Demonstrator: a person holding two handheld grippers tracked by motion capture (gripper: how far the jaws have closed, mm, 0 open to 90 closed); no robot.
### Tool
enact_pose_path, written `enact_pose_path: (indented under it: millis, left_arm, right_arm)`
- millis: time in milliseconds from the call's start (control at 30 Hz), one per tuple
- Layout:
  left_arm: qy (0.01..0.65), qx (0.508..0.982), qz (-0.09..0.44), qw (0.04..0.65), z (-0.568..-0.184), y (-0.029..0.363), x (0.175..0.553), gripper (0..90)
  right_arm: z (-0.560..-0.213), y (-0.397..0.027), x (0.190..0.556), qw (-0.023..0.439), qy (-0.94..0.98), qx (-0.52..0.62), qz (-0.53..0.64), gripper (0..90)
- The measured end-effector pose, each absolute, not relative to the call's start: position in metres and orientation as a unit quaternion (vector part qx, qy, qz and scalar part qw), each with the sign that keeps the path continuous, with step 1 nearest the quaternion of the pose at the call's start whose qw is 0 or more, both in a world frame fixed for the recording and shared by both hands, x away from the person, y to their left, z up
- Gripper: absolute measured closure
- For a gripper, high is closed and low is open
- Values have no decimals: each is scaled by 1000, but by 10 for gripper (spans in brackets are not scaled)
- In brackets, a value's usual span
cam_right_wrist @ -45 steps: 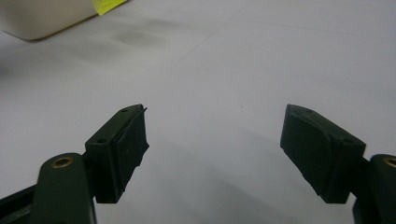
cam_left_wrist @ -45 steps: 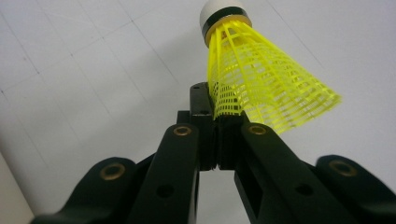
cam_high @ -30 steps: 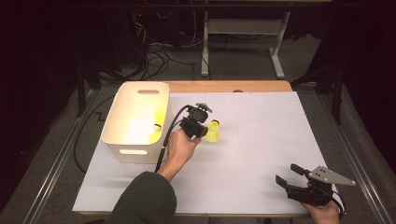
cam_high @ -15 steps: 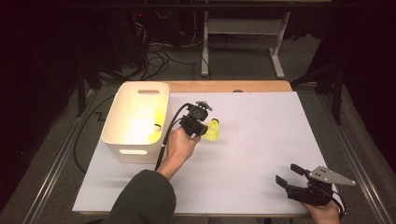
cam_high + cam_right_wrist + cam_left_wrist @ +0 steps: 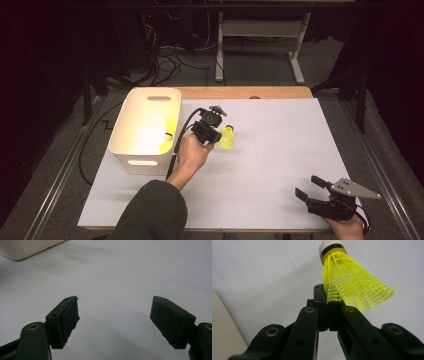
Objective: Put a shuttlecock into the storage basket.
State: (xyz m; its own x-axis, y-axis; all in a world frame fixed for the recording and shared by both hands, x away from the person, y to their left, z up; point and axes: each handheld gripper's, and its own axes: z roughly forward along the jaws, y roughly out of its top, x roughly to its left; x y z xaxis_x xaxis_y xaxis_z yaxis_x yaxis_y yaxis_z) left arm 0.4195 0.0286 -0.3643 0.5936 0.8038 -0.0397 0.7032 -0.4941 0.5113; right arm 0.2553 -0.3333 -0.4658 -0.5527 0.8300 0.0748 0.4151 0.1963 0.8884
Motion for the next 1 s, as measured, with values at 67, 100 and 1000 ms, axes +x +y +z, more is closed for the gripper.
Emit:
enact_pose_path:
  millis: [67, 100, 1000]
  left_arm:
    - [439, 858, 105, 245, -363, 28, 420, 888]
    - [438, 858, 105, 245, -362, 28, 420, 888]
    - [440, 856, 107, 248, -351, 35, 424, 889]
  right_arm:
    - [-466, -333, 255, 218, 742, 420, 475, 231]
    - [-466, -334, 255, 218, 742, 420, 476, 231]
    - [-466, -334, 255, 217, 741, 421, 476, 231]
